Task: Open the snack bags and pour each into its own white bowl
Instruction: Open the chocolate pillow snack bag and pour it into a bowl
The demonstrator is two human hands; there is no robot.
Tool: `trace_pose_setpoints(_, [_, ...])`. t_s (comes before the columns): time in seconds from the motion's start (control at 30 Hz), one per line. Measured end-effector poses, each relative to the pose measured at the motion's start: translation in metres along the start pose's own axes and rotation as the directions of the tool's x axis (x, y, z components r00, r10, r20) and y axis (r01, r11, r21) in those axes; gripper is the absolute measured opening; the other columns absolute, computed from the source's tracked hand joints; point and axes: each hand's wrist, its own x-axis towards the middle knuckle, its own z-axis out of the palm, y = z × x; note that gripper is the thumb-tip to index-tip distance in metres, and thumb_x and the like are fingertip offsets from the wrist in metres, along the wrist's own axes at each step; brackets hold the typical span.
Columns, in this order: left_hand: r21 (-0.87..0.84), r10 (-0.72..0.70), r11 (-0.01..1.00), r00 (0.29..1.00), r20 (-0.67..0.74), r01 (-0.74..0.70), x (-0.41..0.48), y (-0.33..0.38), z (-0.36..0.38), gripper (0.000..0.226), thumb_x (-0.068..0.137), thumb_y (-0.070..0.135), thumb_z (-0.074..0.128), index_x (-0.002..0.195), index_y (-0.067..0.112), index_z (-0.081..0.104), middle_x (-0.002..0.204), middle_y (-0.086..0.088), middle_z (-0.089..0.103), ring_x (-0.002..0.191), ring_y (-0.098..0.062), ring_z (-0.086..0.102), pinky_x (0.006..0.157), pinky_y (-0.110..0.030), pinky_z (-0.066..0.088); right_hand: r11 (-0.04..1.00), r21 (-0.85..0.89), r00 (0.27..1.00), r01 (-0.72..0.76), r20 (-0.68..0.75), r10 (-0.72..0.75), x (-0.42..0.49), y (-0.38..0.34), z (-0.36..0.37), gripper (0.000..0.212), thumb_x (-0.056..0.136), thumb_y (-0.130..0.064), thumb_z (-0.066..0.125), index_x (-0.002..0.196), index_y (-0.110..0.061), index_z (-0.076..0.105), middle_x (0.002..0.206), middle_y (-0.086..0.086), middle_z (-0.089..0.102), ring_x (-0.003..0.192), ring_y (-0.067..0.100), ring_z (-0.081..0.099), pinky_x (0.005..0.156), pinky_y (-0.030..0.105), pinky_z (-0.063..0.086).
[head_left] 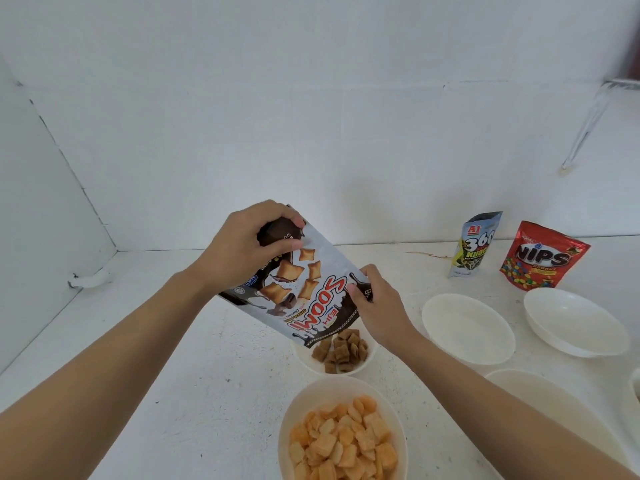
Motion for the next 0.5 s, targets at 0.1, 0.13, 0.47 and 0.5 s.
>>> trace_pose_setpoints(0.1, [0.006,0.018,1.000,1.000,0.004,-0.018,0.005,0.004,0.000,0.023,0.088,0.025,0.074,0.110,0.023,0.066,0.111,0.008,0.067,0.105,-0.008,0.061,0.083,-0.023,0.054,1.000,0.017,1.000,0.000,-0.024,0.001,0.002,0.001,-0.001,0.011,0.103,-0.035,0.045,0.105,-0.025,0.043,0.111,0.001,0.064,0.100,0.017,0.063,0.079,0.040,0.060])
trace_pose_setpoints(0.13, [0.009,0.026,1.000,1.000,0.000,-0.026,0.009,0.008,-0.002,0.023,0.089,0.025,0.074,0.110,0.023,0.067,0.111,0.008,0.067,0.105,-0.007,0.060,0.083,-0.021,0.053,0.999,0.029,0.999,0.013,-0.045,-0.012,0.003,0.000,-0.003,0.010,0.103,-0.035,0.045,0.104,-0.025,0.043,0.110,0.002,0.063,0.100,0.017,0.063,0.078,0.041,0.060])
trace_pose_setpoints(0.47, [0.062,0.069,0.995,0.992,0.105,-0.076,0.016,0.015,0.009,0.020,0.089,0.023,0.074,0.109,0.024,0.067,0.108,0.010,0.066,0.102,-0.005,0.061,0.082,-0.018,0.052,1.000,0.010,1.000,-0.017,0.018,0.017,-0.006,0.005,-0.003,0.013,0.105,-0.034,0.043,0.096,-0.025,0.042,0.106,0.001,0.066,0.094,0.016,0.065,0.072,0.033,0.060])
trace_pose_setpoints(0.5, [0.060,0.072,0.995,0.991,0.116,-0.079,0.016,0.015,0.012,0.020,0.090,0.023,0.074,0.109,0.023,0.067,0.108,0.010,0.067,0.101,-0.005,0.061,0.083,-0.019,0.052,0.999,0.007,0.999,-0.034,0.030,0.033,-0.007,0.005,-0.003,0.013,0.105,-0.034,0.042,0.097,-0.024,0.043,0.107,0.001,0.066,0.096,0.016,0.064,0.074,0.035,0.061])
